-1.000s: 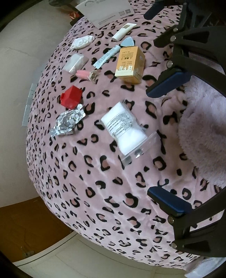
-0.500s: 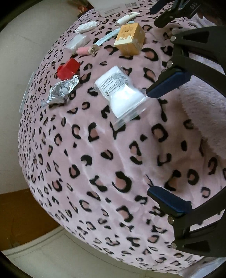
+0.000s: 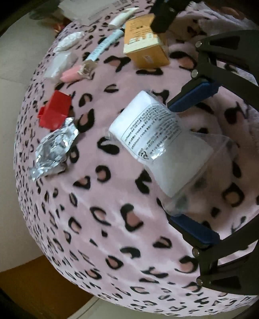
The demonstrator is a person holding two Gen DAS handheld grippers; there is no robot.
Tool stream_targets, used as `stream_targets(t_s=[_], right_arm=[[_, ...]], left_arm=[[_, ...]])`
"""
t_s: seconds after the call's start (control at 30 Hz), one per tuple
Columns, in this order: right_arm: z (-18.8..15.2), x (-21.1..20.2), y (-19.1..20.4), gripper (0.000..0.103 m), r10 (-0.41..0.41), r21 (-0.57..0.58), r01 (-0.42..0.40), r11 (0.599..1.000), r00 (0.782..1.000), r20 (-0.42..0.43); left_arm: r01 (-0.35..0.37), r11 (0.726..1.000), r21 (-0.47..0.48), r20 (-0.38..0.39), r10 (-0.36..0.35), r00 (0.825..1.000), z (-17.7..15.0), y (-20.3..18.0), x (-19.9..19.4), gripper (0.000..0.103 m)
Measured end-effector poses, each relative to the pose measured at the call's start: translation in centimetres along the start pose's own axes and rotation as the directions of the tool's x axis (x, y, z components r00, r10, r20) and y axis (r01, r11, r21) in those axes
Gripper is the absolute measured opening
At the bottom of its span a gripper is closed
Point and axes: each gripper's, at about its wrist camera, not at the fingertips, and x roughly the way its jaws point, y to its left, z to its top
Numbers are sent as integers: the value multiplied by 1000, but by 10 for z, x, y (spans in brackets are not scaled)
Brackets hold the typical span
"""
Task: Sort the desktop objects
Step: 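Close left gripper on white packet while right gripper closes on yellow box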
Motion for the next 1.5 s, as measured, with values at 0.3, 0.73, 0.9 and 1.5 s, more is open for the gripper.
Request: stream_targets(t_s=[0.3,0.73,0.9,1.5], right_arm=[[10,36,-9,103,180,85,-175,981,981,-67],[14,44,6,99,197,117,-198,973,980,20],[16,39,6,69,245,120,-250,961,968,59],[0,13,17,54,245,80,-252,964,965,93]], left_arm=[[-16,998,53,-5,16,1000,5,-13,26,103],[-10,999,35,34,8,999,7,-21,25,92],[6,1000,1,51,-6,999,9,-18,22,69],[7,992,-125,84,3,996,2,6,-12,45]])
